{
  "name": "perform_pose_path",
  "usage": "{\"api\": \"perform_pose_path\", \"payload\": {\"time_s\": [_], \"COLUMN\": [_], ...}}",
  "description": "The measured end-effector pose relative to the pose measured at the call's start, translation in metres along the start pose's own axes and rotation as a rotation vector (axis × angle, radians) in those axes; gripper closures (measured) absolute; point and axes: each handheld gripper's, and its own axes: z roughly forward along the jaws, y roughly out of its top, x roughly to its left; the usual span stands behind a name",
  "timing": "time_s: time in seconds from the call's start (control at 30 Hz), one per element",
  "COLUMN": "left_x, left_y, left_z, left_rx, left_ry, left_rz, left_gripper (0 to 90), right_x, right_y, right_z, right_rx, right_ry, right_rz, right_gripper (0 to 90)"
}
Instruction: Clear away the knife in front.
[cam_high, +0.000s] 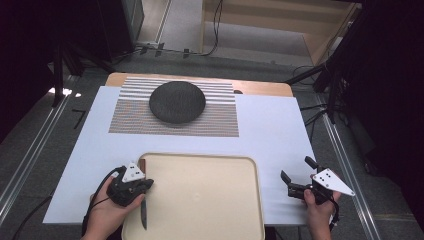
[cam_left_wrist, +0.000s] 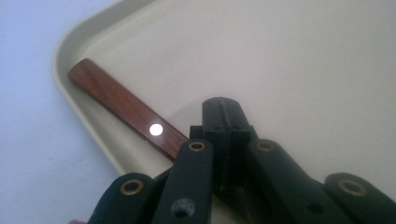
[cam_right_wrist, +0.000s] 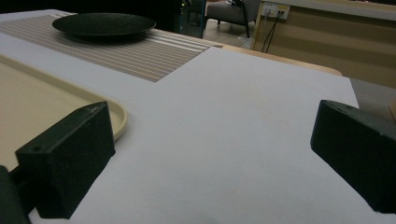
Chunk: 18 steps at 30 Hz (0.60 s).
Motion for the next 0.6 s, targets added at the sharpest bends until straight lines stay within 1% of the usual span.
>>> {"api": "perform_pose_path", "payload": {"time_s": [0.13,0.2,0.33,0.4,0.43,0.47,0.5,0.53,0.57,0.6], "left_x": [0.0060,0.0080,0.0096,0.0107,0.0112,0.0112,0.0109,0.0098,0.0086,0.0074], "left_y": [-0.0025,-0.0032,-0.0038,-0.0048,-0.0053,-0.0059,-0.0063,-0.0067,-0.0067,-0.0065], "left_z": [-0.0020,-0.0022,-0.0025,-0.0020,-0.0019,-0.0012,-0.0008,-0.0003,-0.0007,-0.0009], "left_rx": [-0.004,-0.009,-0.013,-0.027,-0.033,-0.045,-0.050,-0.067,-0.078,-0.089], "left_ry": [0.011,0.010,0.023,0.016,0.009,-0.004,-0.009,-0.010,-0.004,0.012], "left_rz": [-0.017,-0.026,-0.030,-0.034,-0.034,-0.034,-0.027,-0.021,-0.009,-0.001], "left_gripper": [89.8,89.7,89.7,89.6,88.5,84.4,80.8,77.8,73.3,69.7], "right_x": [0.0000,0.0000,0.0000,0.0001,0.0001,0.0001,0.0001,0.0001,0.0001,0.0001], "right_y": [0.0000,0.0000,0.0000,0.0000,0.0000,0.0000,0.0000,-0.0001,0.0000,-0.0001], "right_z": [0.0000,0.0000,0.0000,0.0000,0.0000,0.0000,0.0000,0.0000,0.0000,0.0000], "right_rx": [0.000,0.000,0.000,0.000,0.000,0.000,0.000,0.000,0.000,0.000], "right_ry": [0.000,0.000,0.000,0.000,0.000,0.000,0.000,0.000,-0.001,-0.001], "right_rz": [0.000,0.000,0.000,0.000,0.000,0.000,0.000,0.000,0.000,-0.001], "right_gripper": [0.0,0.0,0.0,0.0,0.0,0.0,0.0,0.0,0.0,0.0]}}
